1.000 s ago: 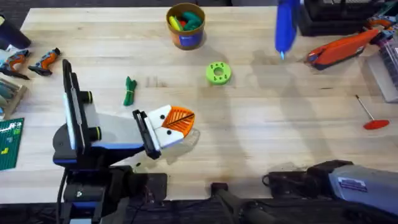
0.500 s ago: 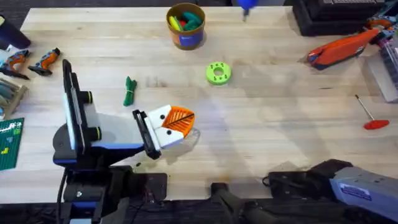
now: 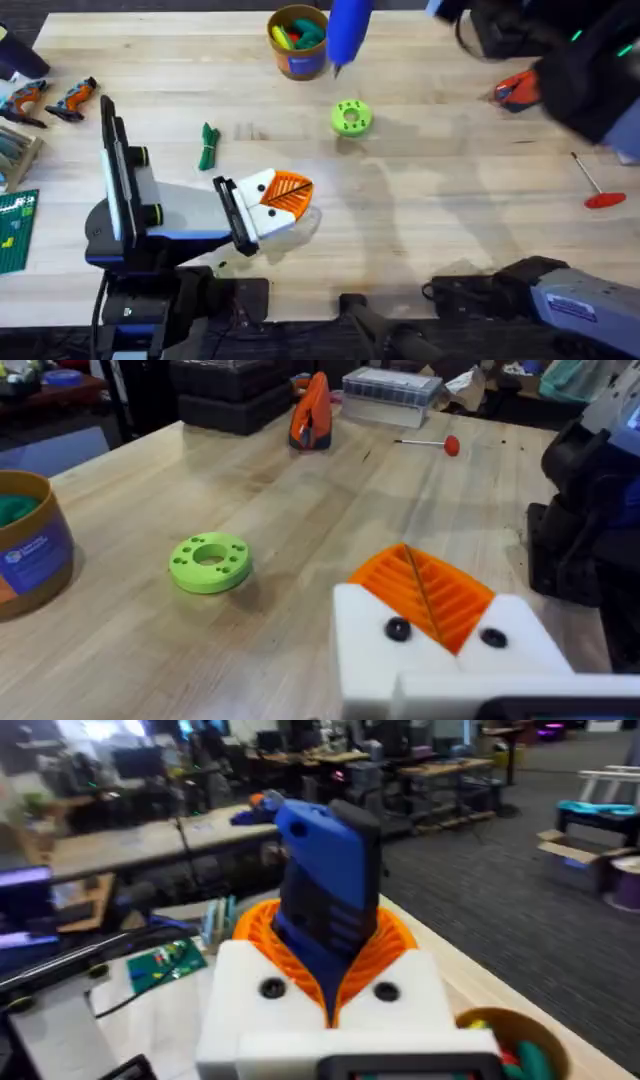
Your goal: Pick up the gripper from the table and insert it into the empty holder that is missing its gripper. Then pick up a screw, insert it into the mounting hole, and use the screwdriver to tighten it. Finally, clean up the table by picking up the vegetable and placing it into the bucket.
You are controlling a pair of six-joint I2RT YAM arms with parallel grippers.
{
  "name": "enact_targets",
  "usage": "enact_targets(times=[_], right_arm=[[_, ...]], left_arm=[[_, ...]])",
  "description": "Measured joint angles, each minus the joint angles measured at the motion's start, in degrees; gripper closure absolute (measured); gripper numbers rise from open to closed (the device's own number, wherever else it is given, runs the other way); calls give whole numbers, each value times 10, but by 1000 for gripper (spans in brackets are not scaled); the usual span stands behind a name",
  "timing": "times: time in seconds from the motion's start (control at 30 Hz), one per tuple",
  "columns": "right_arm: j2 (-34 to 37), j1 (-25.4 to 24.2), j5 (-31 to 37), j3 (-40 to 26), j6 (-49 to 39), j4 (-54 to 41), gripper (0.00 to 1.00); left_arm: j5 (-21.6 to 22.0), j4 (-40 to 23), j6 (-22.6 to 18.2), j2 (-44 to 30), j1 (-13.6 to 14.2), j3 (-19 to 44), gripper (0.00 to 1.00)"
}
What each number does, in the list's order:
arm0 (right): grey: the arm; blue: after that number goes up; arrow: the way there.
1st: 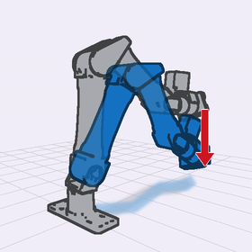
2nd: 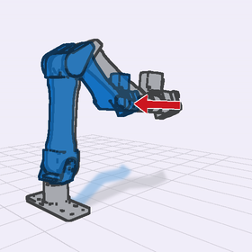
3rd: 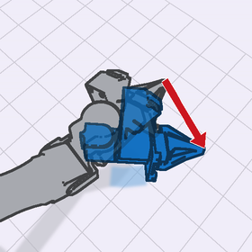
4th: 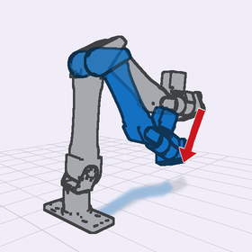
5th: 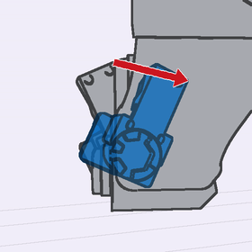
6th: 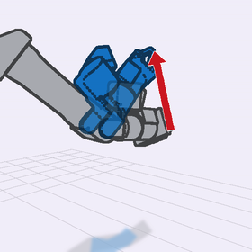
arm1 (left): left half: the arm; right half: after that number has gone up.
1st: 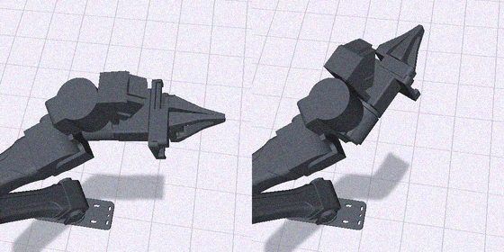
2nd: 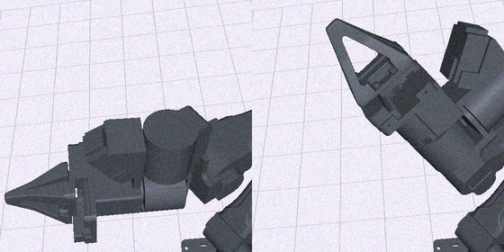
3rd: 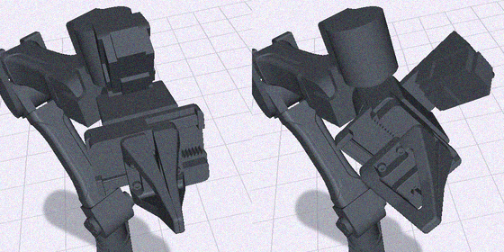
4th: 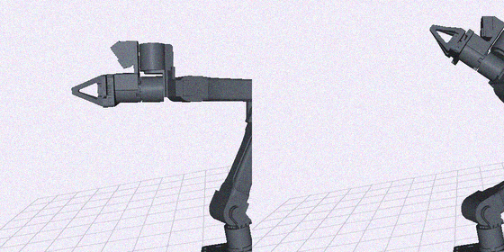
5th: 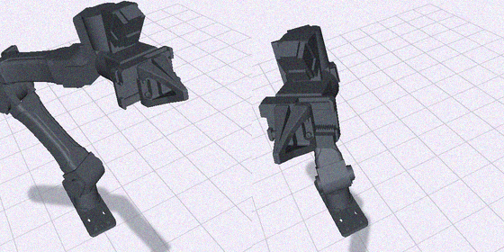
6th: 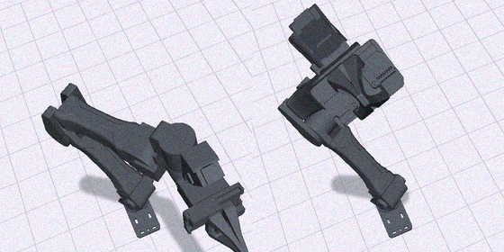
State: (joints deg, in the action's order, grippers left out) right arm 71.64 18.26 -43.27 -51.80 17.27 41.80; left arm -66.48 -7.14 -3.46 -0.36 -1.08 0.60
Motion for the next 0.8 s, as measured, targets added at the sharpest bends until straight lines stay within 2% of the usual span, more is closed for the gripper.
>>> enact_targets(times=[0.23,0.57,0.8], right_arm=[[2,27,-28,105,96,191,975],[72,122,-40,111,139,330,975],[85,151,-63,111,141,377,975]], left_arm=[[0,0,0,0,0,0,996],[0,0,0,0,0,0,996],[0,0,0,0,0,0,996]])
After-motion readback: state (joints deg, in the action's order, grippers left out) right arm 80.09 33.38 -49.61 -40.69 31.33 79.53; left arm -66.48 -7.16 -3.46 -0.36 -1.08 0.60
